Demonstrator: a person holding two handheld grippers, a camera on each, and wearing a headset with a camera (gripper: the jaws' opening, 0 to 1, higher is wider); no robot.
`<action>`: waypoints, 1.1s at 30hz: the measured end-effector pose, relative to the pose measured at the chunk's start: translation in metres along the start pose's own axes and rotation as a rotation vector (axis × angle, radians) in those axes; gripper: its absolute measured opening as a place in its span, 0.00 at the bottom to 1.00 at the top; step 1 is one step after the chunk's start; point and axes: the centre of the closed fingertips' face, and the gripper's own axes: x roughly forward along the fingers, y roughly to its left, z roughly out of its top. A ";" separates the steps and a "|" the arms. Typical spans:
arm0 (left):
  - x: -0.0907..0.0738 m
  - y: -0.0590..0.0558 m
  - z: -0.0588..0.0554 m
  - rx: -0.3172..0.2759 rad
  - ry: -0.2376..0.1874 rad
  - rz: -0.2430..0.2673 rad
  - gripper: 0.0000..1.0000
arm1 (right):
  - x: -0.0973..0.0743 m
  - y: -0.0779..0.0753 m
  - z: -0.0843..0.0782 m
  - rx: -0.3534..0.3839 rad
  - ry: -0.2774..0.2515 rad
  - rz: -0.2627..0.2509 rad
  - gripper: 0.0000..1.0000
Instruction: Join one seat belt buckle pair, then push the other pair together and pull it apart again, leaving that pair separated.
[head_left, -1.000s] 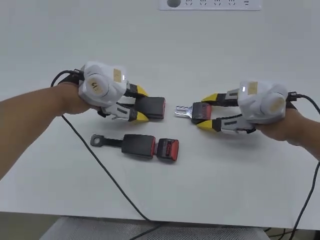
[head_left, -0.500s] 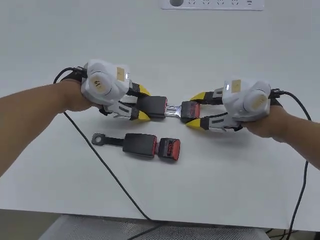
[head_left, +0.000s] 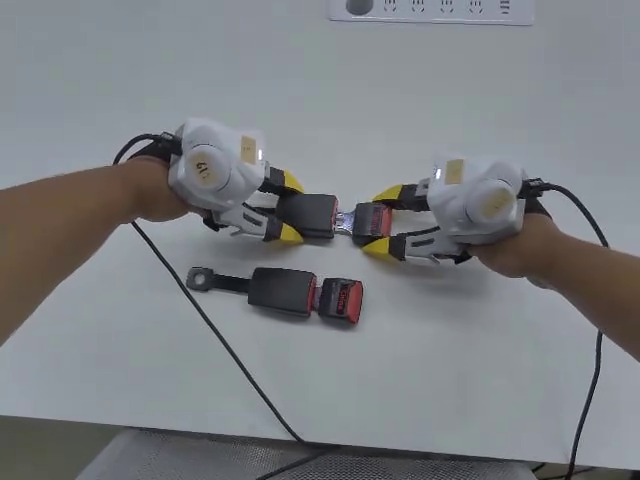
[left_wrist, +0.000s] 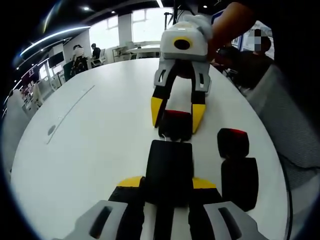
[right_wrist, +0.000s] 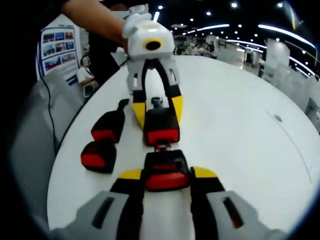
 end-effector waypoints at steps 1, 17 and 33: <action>0.000 0.000 0.000 0.004 0.001 -0.001 0.34 | 0.001 0.000 0.001 0.001 0.003 -0.001 0.35; 0.001 0.001 -0.001 -0.007 0.006 -0.009 0.34 | 0.015 -0.007 0.012 0.009 0.058 0.017 0.35; 0.000 0.000 0.000 0.004 0.018 -0.013 0.34 | 0.016 -0.008 0.012 0.010 0.096 -0.015 0.36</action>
